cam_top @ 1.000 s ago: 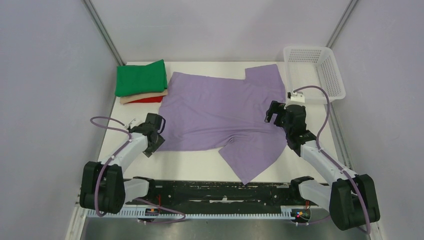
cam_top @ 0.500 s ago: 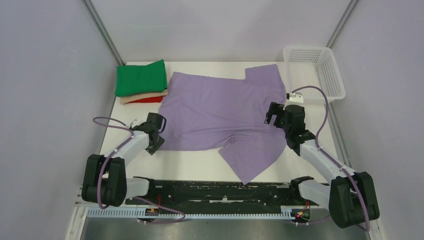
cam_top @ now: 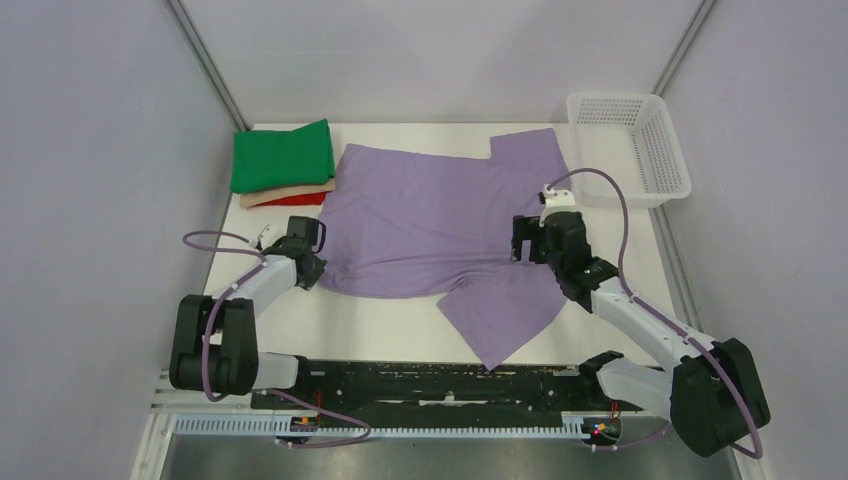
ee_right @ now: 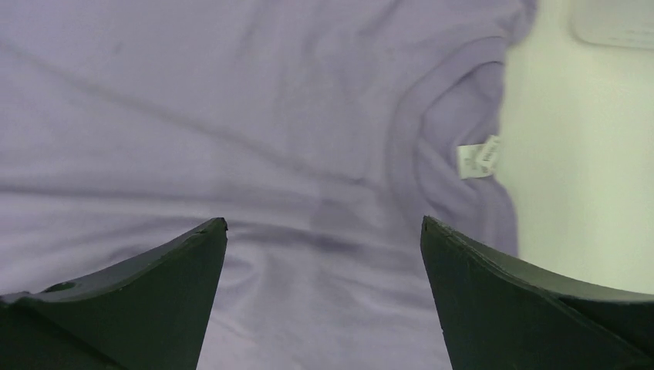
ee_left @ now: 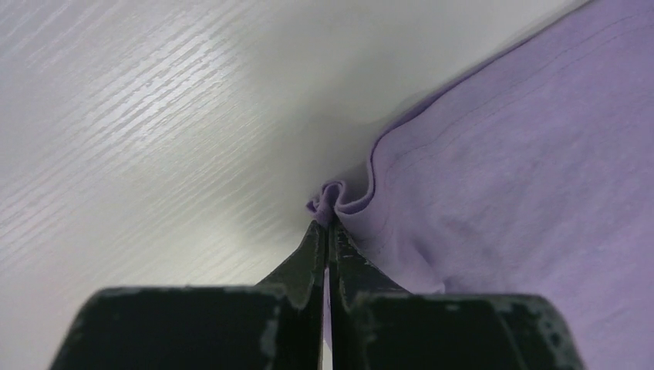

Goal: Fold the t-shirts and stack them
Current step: Grab the side of the flattened tshirt closest away from the robot with both arms

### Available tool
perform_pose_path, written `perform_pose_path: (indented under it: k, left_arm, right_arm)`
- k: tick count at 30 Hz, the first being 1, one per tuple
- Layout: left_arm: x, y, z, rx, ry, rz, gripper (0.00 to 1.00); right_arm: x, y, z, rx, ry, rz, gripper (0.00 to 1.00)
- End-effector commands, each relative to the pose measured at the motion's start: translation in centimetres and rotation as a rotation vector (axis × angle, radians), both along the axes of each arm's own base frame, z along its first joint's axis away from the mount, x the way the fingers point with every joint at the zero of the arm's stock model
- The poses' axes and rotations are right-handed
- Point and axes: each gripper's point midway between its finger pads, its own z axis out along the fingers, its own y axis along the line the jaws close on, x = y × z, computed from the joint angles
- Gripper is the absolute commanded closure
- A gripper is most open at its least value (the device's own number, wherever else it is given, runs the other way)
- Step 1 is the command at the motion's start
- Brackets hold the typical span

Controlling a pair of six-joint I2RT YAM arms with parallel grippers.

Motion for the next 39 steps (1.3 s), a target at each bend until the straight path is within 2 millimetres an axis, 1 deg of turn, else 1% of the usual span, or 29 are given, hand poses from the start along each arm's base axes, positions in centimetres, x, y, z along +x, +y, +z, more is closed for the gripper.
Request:
perform_pose_path:
  k: [1,3,5,7,9,11,12,15,18,20,22,24,28,32,34,35,36,37,38,39]
  left_arm:
    - [-2.0,-1.8,-2.7,-0.092,0.085,-0.059,0.98]
    - [-1.8,-2.1,-2.4,-0.103,0.069,-0.074,0.98]
    - [-1.7,-2.2,-2.1,-0.108,0.055,-0.078,0.98]
    - [-1.5,-2.2,-1.9,-0.110,0.043,-0.082,0.98]
    - [-1.5,-2.4,-1.7,-0.117,0.034,-0.088,0.98]
    - [-1.6,-2.4,-1.6,-0.119,0.033,-0.092,0.98]
    - [-1.6,-2.4,-1.6,-0.120,0.035,-0.096,0.98]
    - [-1.7,-2.5,-1.5,-0.126,0.028,-0.099,0.98]
    - [-1.7,-2.6,-1.2,-0.128,0.017,-0.100,0.98]
    - [-1.7,-2.5,-0.9,-0.124,0.007,-0.099,0.98]
    - [-1.9,-2.3,-0.6,-0.115,0.000,-0.095,0.98]
    - [-2.0,-2.1,-0.3,-0.107,-0.008,-0.091,0.98]
    - [-2.4,-1.9,0.0,-0.098,-0.019,-0.085,0.98]
    - [-2.5,-2.0,0.2,-0.103,-0.032,-0.086,0.98]
    - [-2.5,-1.8,0.3,-0.099,-0.039,-0.082,0.98]
    - [-2.6,-1.8,0.3,-0.097,-0.041,-0.079,0.98]
    - [-2.7,-1.7,0.4,-0.092,-0.042,-0.077,0.98]
    - [-2.8,-1.5,0.5,-0.085,-0.039,-0.073,0.98]
    - [-2.9,-1.5,0.6,-0.083,-0.037,-0.071,0.98]
    - [-3.1,-1.4,0.7,-0.082,-0.033,-0.072,0.98]
  right_arm:
    - [-1.2,2.5,1.6,-0.070,0.021,0.096,0.02]
    - [-2.3,4.2,1.5,-0.076,0.048,0.163,0.02]
    - [-4.0,6.6,0.8,-0.085,0.090,0.259,0.02]
    - [-6.6,9.5,-0.5,-0.112,0.147,0.383,0.02]
    - [-9.4,11.4,-1.9,-0.145,0.211,0.476,0.02]
    - [-12.1,12.8,-2.7,-0.183,0.270,0.560,0.04]
    - [-13.4,13.1,-3.1,-0.210,0.298,0.597,0.06]
    - [-17.2,14.0,-3.8,-0.285,0.347,0.702,0.08]
    - [-20.1,14.3,-5.2,-0.289,0.412,0.762,0.14]
    - [-21.6,14.5,-6.2,-0.277,0.450,0.792,0.18]
    - [-22.3,14.7,-6.9,-0.274,0.469,0.808,0.22]
    - [-22.4,14.4,-7.7,-0.297,0.477,0.801,0.24]
    - [-21.3,12.6,-9.2,-0.378,0.471,0.705,0.29]
    - [-21.3,11.9,-10.7,-0.424,0.504,0.671,0.32]
    - [-21.2,11.3,-11.1,-0.457,0.515,0.653,0.37]
    - [-21.2,10.9,-11.2,-0.472,0.518,0.644,0.40]
    - [-21.2,10.7,-11.2,-0.479,0.520,0.640,0.50]
    - [-21.2,10.6,-11.1,-0.480,0.521,0.640,0.58]
    - [-21.3,10.6,-11.0,-0.473,0.522,0.645,0.64]
    - [-21.6,10.7,-10.9,-0.460,0.528,0.660,0.68]
